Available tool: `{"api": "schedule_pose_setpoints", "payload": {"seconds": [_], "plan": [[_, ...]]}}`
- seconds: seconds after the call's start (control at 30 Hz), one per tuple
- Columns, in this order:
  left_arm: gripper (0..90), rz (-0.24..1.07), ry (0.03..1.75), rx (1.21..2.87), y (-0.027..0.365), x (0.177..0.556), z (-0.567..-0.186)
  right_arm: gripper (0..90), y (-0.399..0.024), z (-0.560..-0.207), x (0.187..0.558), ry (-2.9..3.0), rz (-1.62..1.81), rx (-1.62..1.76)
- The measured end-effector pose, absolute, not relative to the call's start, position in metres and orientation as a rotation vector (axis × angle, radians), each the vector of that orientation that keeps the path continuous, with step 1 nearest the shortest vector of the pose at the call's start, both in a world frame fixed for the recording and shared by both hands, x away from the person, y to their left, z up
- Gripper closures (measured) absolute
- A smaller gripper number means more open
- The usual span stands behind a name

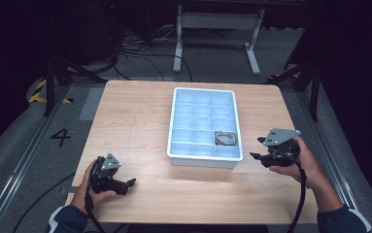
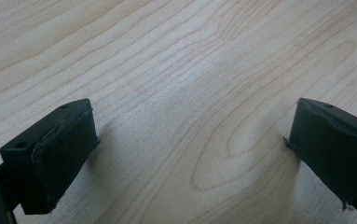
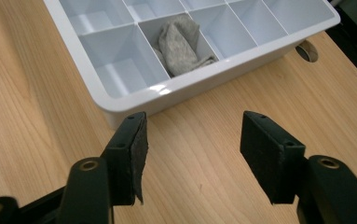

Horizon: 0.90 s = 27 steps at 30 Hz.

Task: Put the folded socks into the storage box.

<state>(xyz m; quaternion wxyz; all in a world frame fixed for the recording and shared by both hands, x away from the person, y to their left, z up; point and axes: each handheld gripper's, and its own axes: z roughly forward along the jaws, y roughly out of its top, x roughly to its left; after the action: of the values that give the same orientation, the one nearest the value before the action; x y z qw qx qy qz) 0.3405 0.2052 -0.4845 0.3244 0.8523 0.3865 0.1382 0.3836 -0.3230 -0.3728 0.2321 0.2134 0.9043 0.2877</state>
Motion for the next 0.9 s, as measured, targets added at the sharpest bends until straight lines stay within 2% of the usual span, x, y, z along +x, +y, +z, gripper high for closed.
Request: {"api": "schedule_pose_setpoints", "payload": {"seconds": [0.27, 0.53, 0.9], "plan": [[1.2, 0.362, 1.013, 2.235, 0.205, 0.340, -0.484, 38.2, -0.336, -0.383, 0.375, 2.448, 0.789, 0.611], [1.2, 0.363, 1.014, 2.233, 0.205, 0.340, -0.485, 30.3, -0.345, -0.393, 0.365, 2.400, 0.733, 0.629], [1.2, 0.365, 1.014, 2.232, 0.205, 0.340, -0.485, 29.2, -0.366, -0.420, 0.353, 2.411, 0.717, 0.681]]}}
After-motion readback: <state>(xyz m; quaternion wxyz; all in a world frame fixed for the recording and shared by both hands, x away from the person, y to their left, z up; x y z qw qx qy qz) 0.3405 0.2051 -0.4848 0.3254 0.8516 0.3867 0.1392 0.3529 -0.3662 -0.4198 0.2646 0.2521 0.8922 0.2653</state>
